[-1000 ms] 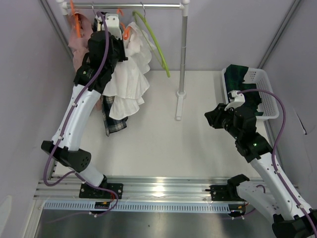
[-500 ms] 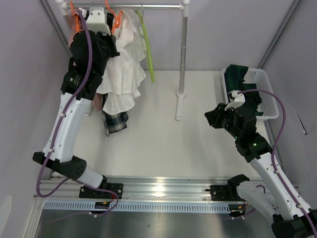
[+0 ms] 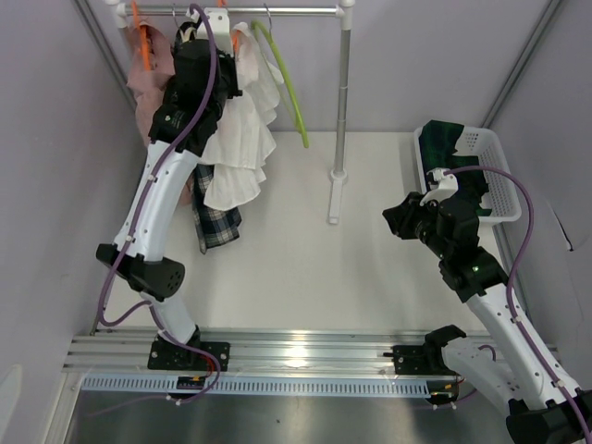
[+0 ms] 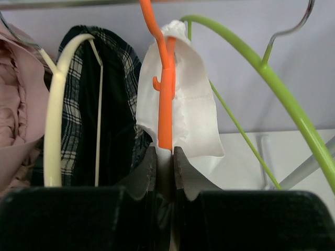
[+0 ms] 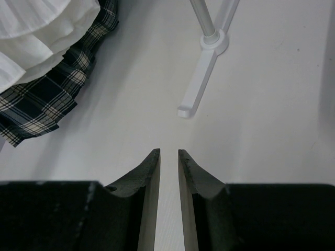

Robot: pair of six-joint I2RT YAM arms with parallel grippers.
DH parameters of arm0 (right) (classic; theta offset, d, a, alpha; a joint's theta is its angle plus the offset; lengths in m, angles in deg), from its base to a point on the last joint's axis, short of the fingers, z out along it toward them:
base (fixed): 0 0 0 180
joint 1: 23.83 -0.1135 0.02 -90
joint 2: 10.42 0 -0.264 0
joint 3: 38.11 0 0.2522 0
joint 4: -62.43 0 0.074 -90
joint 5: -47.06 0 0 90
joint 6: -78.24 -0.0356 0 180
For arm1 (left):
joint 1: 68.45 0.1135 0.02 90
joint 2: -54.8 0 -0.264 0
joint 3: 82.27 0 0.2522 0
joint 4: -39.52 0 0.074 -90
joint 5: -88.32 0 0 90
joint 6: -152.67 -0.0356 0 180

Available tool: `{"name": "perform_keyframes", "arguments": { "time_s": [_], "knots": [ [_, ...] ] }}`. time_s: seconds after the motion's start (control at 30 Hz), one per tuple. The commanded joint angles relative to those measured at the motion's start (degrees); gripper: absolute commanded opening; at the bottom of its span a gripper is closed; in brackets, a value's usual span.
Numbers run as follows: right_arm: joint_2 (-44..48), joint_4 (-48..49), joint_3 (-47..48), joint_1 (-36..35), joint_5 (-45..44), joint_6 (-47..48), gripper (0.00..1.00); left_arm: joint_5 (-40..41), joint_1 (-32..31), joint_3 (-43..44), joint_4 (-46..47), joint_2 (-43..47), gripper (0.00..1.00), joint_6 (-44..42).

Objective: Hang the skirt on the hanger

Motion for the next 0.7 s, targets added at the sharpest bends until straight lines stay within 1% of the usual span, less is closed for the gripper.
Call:
{"name": "perform_keyframes", "arguments": {
  "time_s": [0.0,0.1,0.23,0.33,0.37,0.43,0.5,0.53,0.57,0.63,0.67],
  "knots": [
    [0.4,0.9,1.0,0.3,0.5,0.7,0.25,1.1,0.3,-0.5,4.1,1.6,0.00,-0.7],
    [0.5,0.9,0.9,0.2,0.5,0.6,0.25,0.8,0.3,-2.3,5.1,2.9,0.00,-0.6],
    [0.6,0.8,0.8,0.3,0.4,0.5,0.25,0.4,0.3,-2.5,4.1,3.6,0.01,-0.4],
    [0.7,0.8,0.8,0.3,0.5,0.4,0.25,-0.2,0.3,-3.3,4.5,4.5,0.15,-0.3],
    [0.7,0.7,0.9,0.4,0.5,0.2,0.25,-0.4,0.3,-3.9,4.8,4.9,0.19,-0.4],
    [0.8,0.7,0.9,0.4,0.5,0.2,0.25,-1.1,0.3,-4.5,4.9,5.8,0.23,-0.3],
    [0.9,0.5,1.0,0.4,0.5,0.1,0.25,-1.6,0.3,-4.5,4.7,6.4,0.31,-0.4],
    [0.9,0.4,1.2,0.4,0.5,0.1,0.25,-2.1,0.3,-4.5,4.6,6.6,0.36,-0.4],
    [0.9,0.2,1.3,0.4,0.5,0.0,0.26,-2.6,0.3,-4.8,4.6,6.9,0.45,-0.4],
    [1.1,0.0,1.5,0.4,0.5,-0.3,0.26,-4.5,0.3,-5.3,4.6,7.9,0.49,1.1],
    [1.1,-0.1,1.6,0.5,0.5,-0.3,0.26,-5.4,0.3,-5.3,4.5,8.0,0.53,1.2]
  ]
}}
